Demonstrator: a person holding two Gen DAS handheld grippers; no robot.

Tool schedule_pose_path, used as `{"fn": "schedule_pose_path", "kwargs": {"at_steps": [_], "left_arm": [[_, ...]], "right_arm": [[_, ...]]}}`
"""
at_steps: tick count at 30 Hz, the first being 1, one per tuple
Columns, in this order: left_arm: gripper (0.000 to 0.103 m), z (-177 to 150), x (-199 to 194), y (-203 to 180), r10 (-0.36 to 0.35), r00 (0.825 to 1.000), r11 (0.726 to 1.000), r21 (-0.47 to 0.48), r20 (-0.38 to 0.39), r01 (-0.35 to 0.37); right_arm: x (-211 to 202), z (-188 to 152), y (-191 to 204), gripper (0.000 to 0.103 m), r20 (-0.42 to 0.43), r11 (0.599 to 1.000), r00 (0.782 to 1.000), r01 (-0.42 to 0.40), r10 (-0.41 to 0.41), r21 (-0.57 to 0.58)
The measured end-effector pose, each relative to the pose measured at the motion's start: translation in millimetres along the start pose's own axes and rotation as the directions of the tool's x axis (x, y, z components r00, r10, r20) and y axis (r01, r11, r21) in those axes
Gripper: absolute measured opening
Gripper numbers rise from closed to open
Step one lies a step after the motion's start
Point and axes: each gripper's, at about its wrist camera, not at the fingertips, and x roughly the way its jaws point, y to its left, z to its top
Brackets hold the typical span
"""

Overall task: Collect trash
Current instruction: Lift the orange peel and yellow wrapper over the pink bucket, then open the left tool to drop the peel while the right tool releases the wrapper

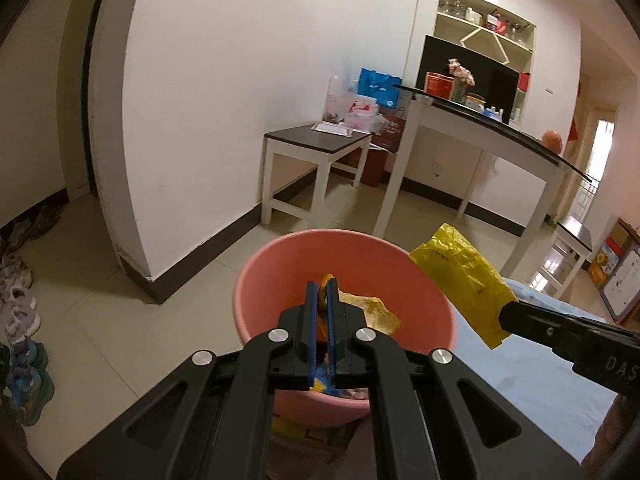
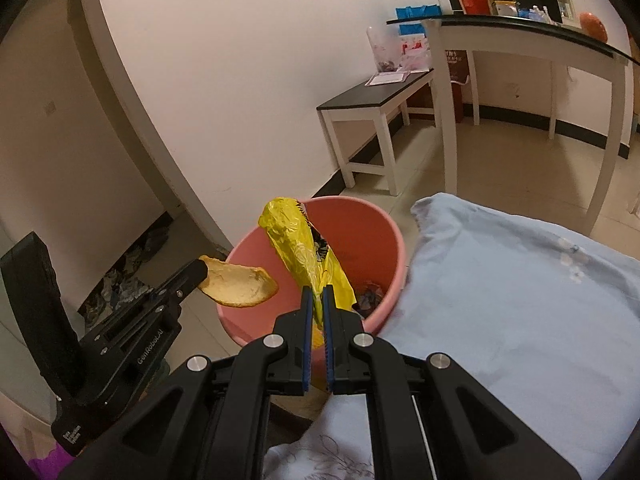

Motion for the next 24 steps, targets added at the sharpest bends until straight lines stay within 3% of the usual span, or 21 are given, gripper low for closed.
{"fn": "schedule_pose_path", "kwargs": {"at_steps": [24], "left_arm": [[0.004,-8,33,34,0.027,0.998,0.998,-0.049,-0.057,-0.030]], "right_arm": [[67,-2,7,0.005,-0.077,1.000,0.997,0.026,-0.025,0.017]]}}
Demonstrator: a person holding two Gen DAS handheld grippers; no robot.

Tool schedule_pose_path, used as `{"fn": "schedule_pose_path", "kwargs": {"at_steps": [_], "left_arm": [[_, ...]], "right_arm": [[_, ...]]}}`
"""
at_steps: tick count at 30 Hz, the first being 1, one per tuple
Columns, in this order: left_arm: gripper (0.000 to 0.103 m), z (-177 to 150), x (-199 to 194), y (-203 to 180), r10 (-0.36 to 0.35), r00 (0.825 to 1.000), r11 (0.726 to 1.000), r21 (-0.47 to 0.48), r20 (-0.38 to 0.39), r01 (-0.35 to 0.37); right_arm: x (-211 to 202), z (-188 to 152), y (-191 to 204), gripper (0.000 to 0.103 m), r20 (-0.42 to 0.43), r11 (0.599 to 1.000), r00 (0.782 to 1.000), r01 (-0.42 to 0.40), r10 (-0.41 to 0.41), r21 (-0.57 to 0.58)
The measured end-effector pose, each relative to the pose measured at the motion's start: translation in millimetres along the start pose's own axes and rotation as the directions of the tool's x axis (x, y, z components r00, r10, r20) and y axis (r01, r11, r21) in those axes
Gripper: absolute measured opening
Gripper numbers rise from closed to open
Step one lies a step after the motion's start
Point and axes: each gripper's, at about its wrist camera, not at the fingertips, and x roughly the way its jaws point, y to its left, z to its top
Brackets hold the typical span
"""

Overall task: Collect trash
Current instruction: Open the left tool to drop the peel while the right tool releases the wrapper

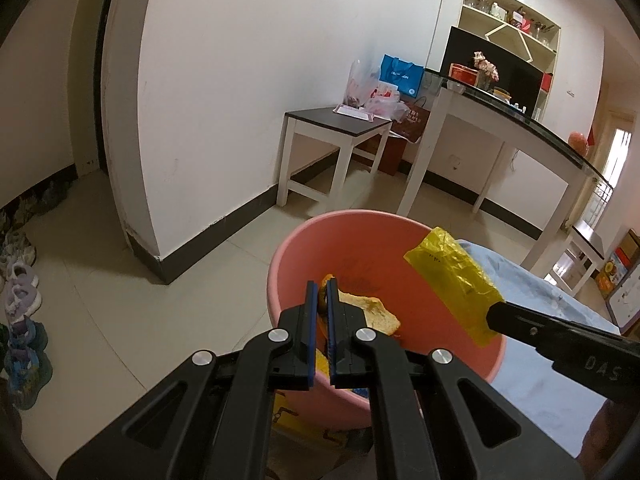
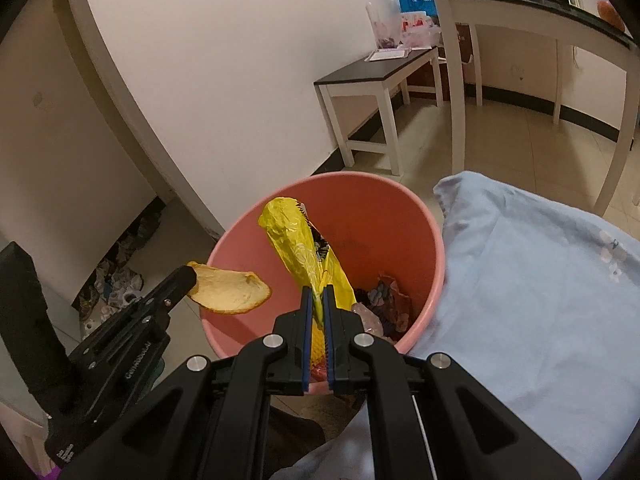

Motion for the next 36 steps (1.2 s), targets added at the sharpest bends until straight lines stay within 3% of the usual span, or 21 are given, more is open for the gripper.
{"fn": "schedule_pose_path", "kwargs": {"at_steps": [7,14,22,27,36], "left_arm": [[0.004,-1,5,5,-0.026,0.999,0.999,-0.025,-0.023,0.026],[0.026,-2,8,9,-0.036,0.998,0.998,-0.050,-0.043,0.033],[0.027,-5,6,7,-0.048,0.998,0.998,-0.042,-0.047,0.046],[0.027,-5,6,6,-0.051,0.997,0.998,-0.041,-0.051,0.049],[0.027,-8,4,4,-0.052,0.997,0.998,-0.030,-0.054,0.050]], "right_arm": [[10,-1,-2,0.005,-0.015,1.000,1.000,0.012,-0.012,0.012],[13,0,-4,0.005,-0.017,1.000,1.000,0.017,-0.017,0.014],[16,-1,-4,0.007,-0.019,1.000,1.000,0.013,-0.013,0.018],[17,-2,-7,0.023,-0.019,1.000,1.000,0.007,-0.007,0.028],[9,-6,-11,0.035,-0.004,1.000,1.000,0.007,-0.007,0.027]]}}
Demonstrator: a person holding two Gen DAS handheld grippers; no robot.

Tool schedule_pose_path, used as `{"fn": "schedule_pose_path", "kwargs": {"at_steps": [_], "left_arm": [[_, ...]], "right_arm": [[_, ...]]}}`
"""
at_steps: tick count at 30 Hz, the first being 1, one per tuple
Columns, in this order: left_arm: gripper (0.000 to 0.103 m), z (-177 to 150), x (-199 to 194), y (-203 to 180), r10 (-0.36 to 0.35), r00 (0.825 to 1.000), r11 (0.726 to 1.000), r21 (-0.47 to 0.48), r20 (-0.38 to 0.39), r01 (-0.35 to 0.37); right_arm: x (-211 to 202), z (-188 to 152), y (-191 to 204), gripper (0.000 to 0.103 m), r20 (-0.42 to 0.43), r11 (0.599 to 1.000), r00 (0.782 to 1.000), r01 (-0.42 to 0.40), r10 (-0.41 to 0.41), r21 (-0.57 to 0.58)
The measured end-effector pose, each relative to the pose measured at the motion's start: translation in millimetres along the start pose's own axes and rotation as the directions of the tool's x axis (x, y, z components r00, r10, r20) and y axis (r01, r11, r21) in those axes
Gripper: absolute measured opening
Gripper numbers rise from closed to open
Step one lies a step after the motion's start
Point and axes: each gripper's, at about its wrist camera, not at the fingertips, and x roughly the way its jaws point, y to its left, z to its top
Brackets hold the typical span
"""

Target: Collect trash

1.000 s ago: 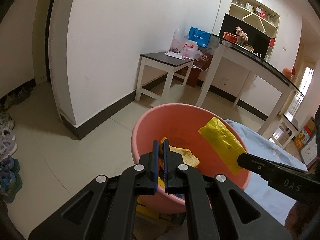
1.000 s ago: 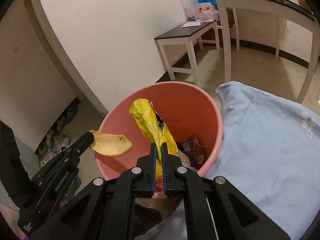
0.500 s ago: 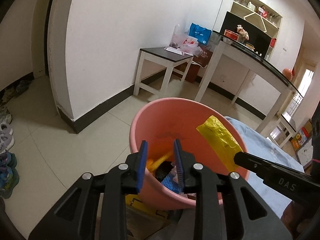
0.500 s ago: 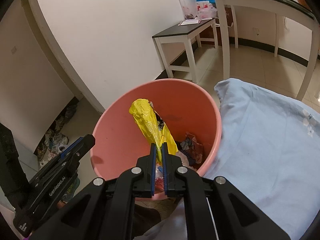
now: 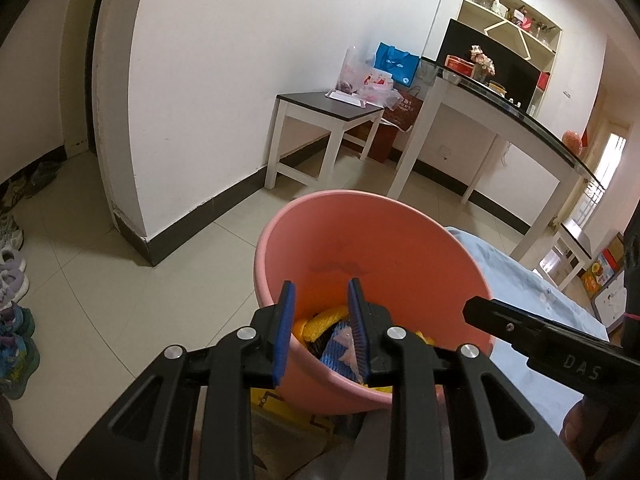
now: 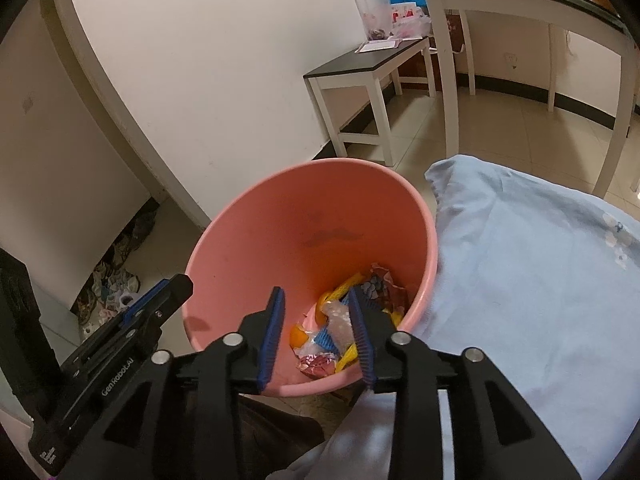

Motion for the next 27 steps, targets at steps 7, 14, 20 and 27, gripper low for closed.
{"fn": "schedule_pose_path", "kwargs": {"at_steps": [7,14,20,27], "left_arm": [[0.027,-2,-4,-7,-0.002,1.000,1.000,0.018,-0.003,0.003],[0.027,-2,-8,-16,0.000,1.000,0.999,0.038,-0.003,0.000],[0.027,-2,-11,-21,0.003,1.000,0.999,0.045,-0.002,-0.003],[0.027,-2,-12,-23,0.005,1.000,0.999,0.048,-0.001,-0.005]], "right_arm": [[-11,-5,-3,0.042,0.022,1.000,1.000,0.001,-0.001,-0.005],[-22,-11,-8,0.047,0.039,1.000,0.999,0.000,0.000,-0.009],[-29,-14,-12,0.049,0.043,1.000,0.999,-0.006,0.005,0.004],[-32,-15,-11,0.049,0.048,1.000,0.999,-0.011,0.011,-0.004]]}}
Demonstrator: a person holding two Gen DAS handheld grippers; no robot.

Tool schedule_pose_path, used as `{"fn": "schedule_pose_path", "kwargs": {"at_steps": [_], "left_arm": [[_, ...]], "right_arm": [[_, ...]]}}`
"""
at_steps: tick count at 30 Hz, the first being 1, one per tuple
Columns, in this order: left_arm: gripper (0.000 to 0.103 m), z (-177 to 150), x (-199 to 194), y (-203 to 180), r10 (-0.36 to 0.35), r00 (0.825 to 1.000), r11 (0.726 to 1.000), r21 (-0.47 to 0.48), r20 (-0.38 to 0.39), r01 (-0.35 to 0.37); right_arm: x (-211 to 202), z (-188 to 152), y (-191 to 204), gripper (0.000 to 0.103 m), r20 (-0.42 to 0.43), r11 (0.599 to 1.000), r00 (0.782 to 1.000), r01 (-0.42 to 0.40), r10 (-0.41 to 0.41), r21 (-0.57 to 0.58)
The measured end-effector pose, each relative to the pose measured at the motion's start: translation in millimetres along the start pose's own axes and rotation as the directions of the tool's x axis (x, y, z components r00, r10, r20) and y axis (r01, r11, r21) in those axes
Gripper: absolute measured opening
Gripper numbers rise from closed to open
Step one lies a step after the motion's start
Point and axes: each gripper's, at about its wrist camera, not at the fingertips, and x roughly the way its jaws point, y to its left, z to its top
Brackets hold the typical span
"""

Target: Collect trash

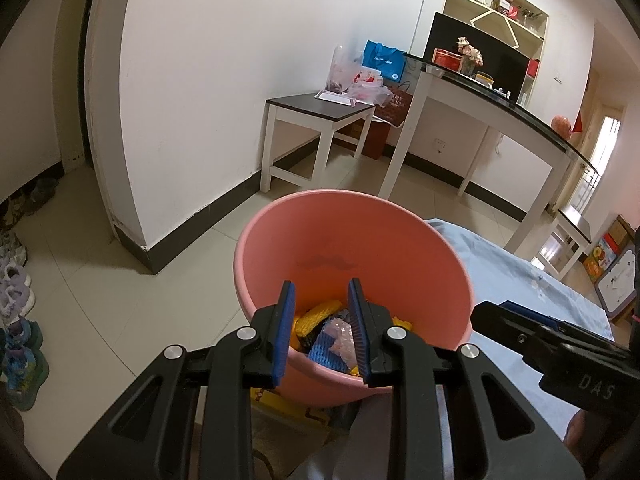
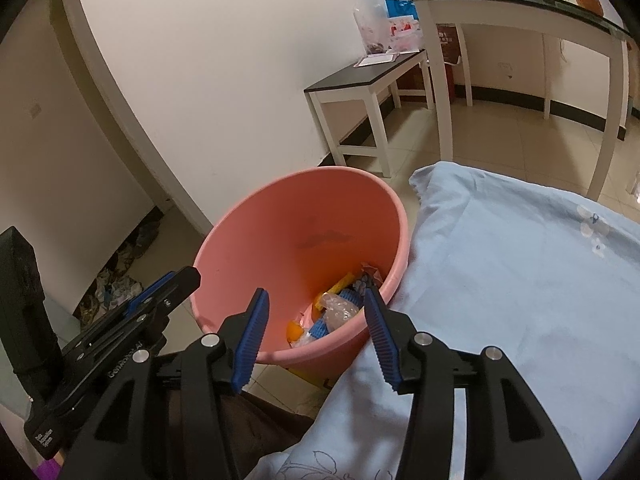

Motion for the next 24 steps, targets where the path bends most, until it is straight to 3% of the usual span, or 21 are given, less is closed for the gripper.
{"fn": "schedule_pose_path", "kwargs": {"at_steps": [24], "left_arm": [[0.027,1.3,-0.9,-2.9,0.002,1.000,1.000,0.001,-0.001,-0.002]], "right_arm": [[-0.8,-0.5,0.9,0.050,0.002,1.000,1.000,-0.002,0.002,-0.001]]}}
